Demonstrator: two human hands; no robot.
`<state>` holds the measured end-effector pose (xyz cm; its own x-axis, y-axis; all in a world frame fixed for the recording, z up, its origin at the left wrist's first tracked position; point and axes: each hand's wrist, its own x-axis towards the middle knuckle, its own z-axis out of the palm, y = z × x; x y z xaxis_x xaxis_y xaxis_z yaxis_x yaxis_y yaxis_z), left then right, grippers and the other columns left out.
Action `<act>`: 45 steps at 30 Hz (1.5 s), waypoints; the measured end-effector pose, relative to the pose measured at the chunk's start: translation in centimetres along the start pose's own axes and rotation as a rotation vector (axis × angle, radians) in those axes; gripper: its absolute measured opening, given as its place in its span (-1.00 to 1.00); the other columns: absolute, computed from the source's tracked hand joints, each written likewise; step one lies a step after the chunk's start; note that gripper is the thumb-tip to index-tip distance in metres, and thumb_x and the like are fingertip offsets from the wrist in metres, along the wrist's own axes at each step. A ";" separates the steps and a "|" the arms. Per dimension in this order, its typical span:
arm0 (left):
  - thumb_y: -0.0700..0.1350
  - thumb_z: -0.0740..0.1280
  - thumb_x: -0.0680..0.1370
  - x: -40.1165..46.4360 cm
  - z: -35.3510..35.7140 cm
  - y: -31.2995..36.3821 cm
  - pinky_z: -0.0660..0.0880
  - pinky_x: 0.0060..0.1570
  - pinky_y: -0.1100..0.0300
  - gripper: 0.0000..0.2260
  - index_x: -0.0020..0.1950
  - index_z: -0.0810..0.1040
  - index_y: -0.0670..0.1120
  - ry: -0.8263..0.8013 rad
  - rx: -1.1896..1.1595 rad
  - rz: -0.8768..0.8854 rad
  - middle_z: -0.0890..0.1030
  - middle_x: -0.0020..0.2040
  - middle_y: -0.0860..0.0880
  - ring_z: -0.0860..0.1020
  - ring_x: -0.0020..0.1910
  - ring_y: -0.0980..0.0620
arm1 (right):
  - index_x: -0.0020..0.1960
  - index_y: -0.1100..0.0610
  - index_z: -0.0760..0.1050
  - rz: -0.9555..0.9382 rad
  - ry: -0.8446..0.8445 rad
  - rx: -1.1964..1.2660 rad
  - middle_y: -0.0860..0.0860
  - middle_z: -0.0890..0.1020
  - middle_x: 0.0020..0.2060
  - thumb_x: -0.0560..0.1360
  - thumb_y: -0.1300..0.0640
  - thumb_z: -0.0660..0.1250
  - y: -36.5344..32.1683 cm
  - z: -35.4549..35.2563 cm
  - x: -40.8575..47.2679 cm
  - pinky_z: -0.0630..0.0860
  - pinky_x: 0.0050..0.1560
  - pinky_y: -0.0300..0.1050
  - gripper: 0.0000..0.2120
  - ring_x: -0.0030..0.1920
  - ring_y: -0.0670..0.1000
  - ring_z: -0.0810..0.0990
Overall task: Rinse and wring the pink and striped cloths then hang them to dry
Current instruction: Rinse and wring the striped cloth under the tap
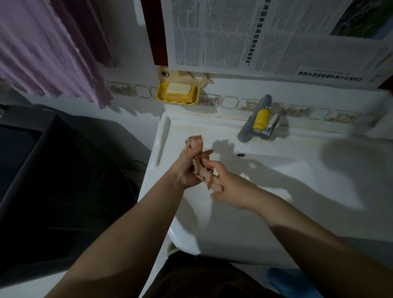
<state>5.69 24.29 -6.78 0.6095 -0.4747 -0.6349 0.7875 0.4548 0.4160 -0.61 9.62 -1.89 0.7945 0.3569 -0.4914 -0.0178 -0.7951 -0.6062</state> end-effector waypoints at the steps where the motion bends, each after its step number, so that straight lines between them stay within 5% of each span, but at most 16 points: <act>1: 0.15 0.32 0.48 0.0 -0.3 -0.1 0.50 -0.10 0.14 -0.56 0.18 0.51 -0.16 -0.003 0.049 0.004 0.55 -0.19 -0.04 0.54 -0.19 0.02 | 0.47 -0.11 -0.06 -0.005 0.096 -0.046 0.04 0.53 0.11 0.51 0.14 0.28 0.2 0.0 -0.3 0.49 -0.10 -0.06 -0.30 -0.04 0.10 0.58; 5: 0.10 0.59 0.24 -0.8 -0.5 -0.2 0.59 -0.11 0.09 -0.28 0.27 0.47 -0.21 -0.291 0.331 -0.029 0.57 -0.15 -0.05 0.60 -0.16 0.01 | 0.54 -0.07 -0.14 -0.024 0.315 -0.354 0.15 0.35 0.30 0.49 0.29 0.23 0.5 -1.1 -0.3 0.47 -0.26 -0.01 -0.21 -0.10 0.22 0.56; 8: 0.06 0.59 0.26 -1.9 1.0 1.0 0.53 -0.03 0.17 -0.43 0.12 0.49 -0.19 -0.513 0.634 -0.066 0.59 -0.06 -0.10 0.59 -0.08 0.02 | 0.52 0.09 0.12 -0.304 0.499 -0.700 0.22 0.37 0.19 0.28 0.38 0.39 0.7 -2.1 0.2 0.35 -0.57 -0.09 -0.12 -0.40 0.19 0.53; 10: -0.06 0.54 0.37 -2.7 2.0 2.1 0.40 -0.10 0.15 -0.64 0.01 0.50 -0.18 -0.566 0.844 -0.086 0.50 -0.16 -0.12 0.48 -0.18 0.03 | 0.41 0.15 0.32 -0.411 0.562 -0.798 0.19 0.32 0.15 0.23 0.36 0.42 0.6 -2.6 0.2 0.30 -0.63 -0.15 -0.24 -0.46 0.17 0.51; 12: -0.21 0.45 0.45 -3.0 2.8 2.8 0.32 -0.24 0.15 -0.85 -0.08 0.50 -0.17 -0.489 1.077 -0.116 0.44 -0.25 -0.10 0.39 -0.28 0.04 | 0.24 0.20 0.46 -0.465 0.579 -0.836 0.18 0.30 0.19 0.28 0.30 0.40 0.5 -2.8 0.4 0.34 -0.63 -0.14 -0.47 -0.40 0.20 0.55; 14: -0.25 0.45 0.43 -2.9 3.2 2.6 0.34 -0.24 0.13 -0.81 -0.04 0.50 -0.23 -0.357 1.276 -0.164 0.47 -0.21 -0.14 0.41 -0.25 -0.01 | 0.11 0.24 0.45 -0.411 0.558 -0.936 0.21 0.34 0.29 0.26 0.30 0.42 0.2 -2.8 0.8 0.34 -0.64 -0.15 -0.58 -0.32 0.19 0.57; 18: -0.23 0.46 0.43 -2.0 3.7 1.4 0.38 -0.24 0.15 -0.82 -0.17 0.45 -0.14 -0.213 1.465 -0.214 0.53 -0.27 -0.09 0.51 -0.20 -0.05 | 0.37 0.23 0.24 -0.262 0.408 -1.011 0.19 0.48 0.15 0.40 0.27 0.36 0.0 -2.5 1.8 0.40 -0.37 -0.05 -0.42 0.02 0.21 0.52; 21: -0.16 0.38 0.51 -1.7 4.2 0.8 0.50 -0.23 0.14 -0.77 0.09 0.39 -0.14 -0.035 1.612 -0.056 0.54 -0.08 -0.10 0.57 -0.07 -0.06 | 0.37 0.24 0.19 -0.040 0.291 -0.953 0.16 0.50 0.10 0.50 0.26 0.22 -0.4 -3.0 1.9 0.33 -0.23 -0.04 -0.53 0.09 0.20 0.52; 23: -0.06 0.37 0.52 -1.7 4.7 0.8 0.47 -0.22 0.07 -0.59 0.26 0.28 -0.14 0.077 1.975 0.180 0.54 -0.02 -0.11 0.56 -0.03 -0.11 | 0.16 0.17 0.36 0.113 0.194 -0.751 0.09 0.55 -0.02 0.51 0.15 0.22 -0.2 -3.6 2.5 0.32 -0.22 -0.10 -0.76 0.02 0.16 0.56; 25: -0.06 0.29 0.56 -2.1 5.0 1.3 0.38 -0.30 0.07 -0.64 0.27 0.25 -0.14 0.143 2.308 0.460 0.53 -0.12 -0.11 0.54 -0.15 -0.15 | -0.12 0.09 0.41 0.209 0.042 -0.446 0.01 0.51 -0.23 0.45 0.05 0.25 -0.3 -4.3 3.1 0.31 -0.29 -0.15 -0.89 -0.14 0.10 0.54; 28: -0.06 0.13 0.62 -2.2 4.9 2.8 0.33 -0.35 0.09 -0.77 0.22 0.33 -0.15 0.019 2.558 0.772 0.57 -0.13 -0.12 0.48 -0.28 -0.14 | -0.31 0.11 0.30 0.306 -0.068 0.140 0.00 0.36 -0.46 0.44 0.10 0.28 -0.7 -4.6 2.8 0.17 -0.47 -0.21 -0.79 -0.46 0.00 0.32; 32: 0.01 0.21 0.57 -1.3 4.9 4.9 0.29 -0.48 0.21 -0.73 -0.10 0.52 -0.19 -0.227 2.484 1.298 0.56 -0.39 -0.11 0.53 -0.49 -0.15 | -0.43 0.03 0.18 0.401 -0.213 0.854 -0.06 0.20 -0.58 0.47 0.18 0.21 -1.3 -4.3 1.5 -0.09 -0.50 -0.28 -0.65 -0.61 -0.11 0.11; 36: 0.01 0.19 0.54 -0.6 5.8 5.5 0.28 -0.54 0.29 -0.68 -0.31 0.49 -0.15 -0.349 2.380 1.565 0.45 -0.55 -0.04 0.40 -0.65 -0.08 | -0.46 -0.01 0.15 0.435 -0.251 1.257 -0.10 0.15 -0.61 0.47 0.18 0.14 -1.6 -3.9 0.9 -0.07 -0.62 -0.34 -0.64 -0.66 -0.13 0.09; 41: 0.00 0.26 0.55 0.1 5.7 4.6 0.25 -0.52 0.27 -0.74 -0.22 0.50 -0.16 -0.235 2.425 1.516 0.49 -0.48 -0.06 0.46 -0.59 -0.10 | -0.42 0.01 0.22 0.423 -0.263 1.406 -0.10 0.19 -0.57 0.39 0.21 0.25 -0.3 -3.7 0.6 -0.05 -0.62 -0.33 -0.70 -0.63 -0.15 0.13; 44: -0.09 0.24 0.55 -0.8 6.2 2.5 0.34 -0.37 0.16 -0.87 -0.02 0.49 -0.13 0.083 2.543 0.802 0.61 -0.20 -0.08 0.57 -0.29 -0.13 | -0.11 0.02 0.45 0.369 -0.215 1.237 -0.04 0.32 -0.41 0.44 0.20 0.34 1.8 -4.1 0.7 0.06 -0.54 -0.33 -0.88 -0.50 -0.14 0.22; 45: -0.10 0.22 0.54 -1.1 6.1 2.0 0.37 -0.32 0.16 -0.87 -0.03 0.50 -0.13 0.191 2.466 0.529 0.61 -0.17 -0.07 0.55 -0.27 -0.10 | 0.08 0.02 0.48 0.334 -0.135 1.164 -0.01 0.39 -0.32 0.46 0.21 0.36 2.3 -4.0 0.7 0.14 -0.50 -0.29 -0.78 -0.45 -0.12 0.28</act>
<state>7.11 21.13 -1.31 0.7846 -0.5633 -0.2589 -0.5742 -0.8178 0.0390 2.33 6.05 -1.13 0.5781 0.3221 -0.7497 -0.7982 0.0325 -0.6016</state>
